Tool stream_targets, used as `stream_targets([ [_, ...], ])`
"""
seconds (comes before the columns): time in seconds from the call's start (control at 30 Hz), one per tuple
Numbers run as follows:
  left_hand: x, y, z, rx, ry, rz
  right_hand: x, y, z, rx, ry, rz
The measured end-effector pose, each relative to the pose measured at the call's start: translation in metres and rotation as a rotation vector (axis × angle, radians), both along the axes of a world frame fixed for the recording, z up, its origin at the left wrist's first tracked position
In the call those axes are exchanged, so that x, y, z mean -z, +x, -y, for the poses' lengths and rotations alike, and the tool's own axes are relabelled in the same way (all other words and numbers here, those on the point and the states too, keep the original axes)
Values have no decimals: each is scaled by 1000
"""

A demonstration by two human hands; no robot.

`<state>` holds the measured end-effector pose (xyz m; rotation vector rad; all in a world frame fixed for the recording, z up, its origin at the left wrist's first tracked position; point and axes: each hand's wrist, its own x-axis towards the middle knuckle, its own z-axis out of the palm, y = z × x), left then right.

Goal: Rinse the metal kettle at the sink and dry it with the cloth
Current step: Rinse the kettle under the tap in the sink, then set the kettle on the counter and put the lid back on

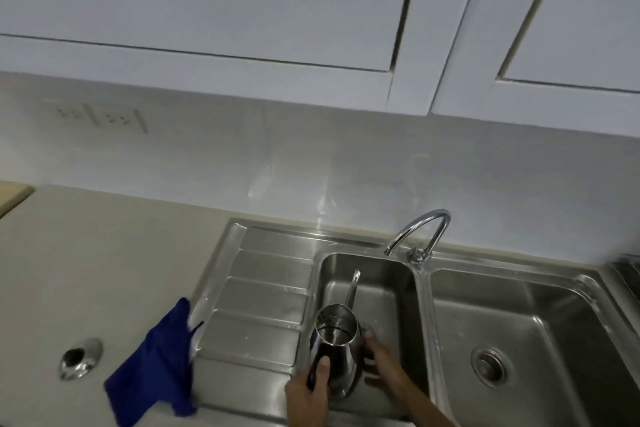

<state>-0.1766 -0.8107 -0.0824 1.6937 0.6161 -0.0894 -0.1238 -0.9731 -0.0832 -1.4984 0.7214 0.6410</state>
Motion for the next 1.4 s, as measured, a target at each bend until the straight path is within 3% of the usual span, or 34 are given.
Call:
stream_targets([
  [0.6, -60, -33, -256, 153, -92, 151, -45, -52, -260, 199, 123, 175],
  [1.1, -69, 23, -449, 76, 33, 273, -41, 3, -442, 148, 265, 255],
  [1.4, -53, 69, -586, 80, 101, 241, -15, 43, -573, 195, 273, 161],
])
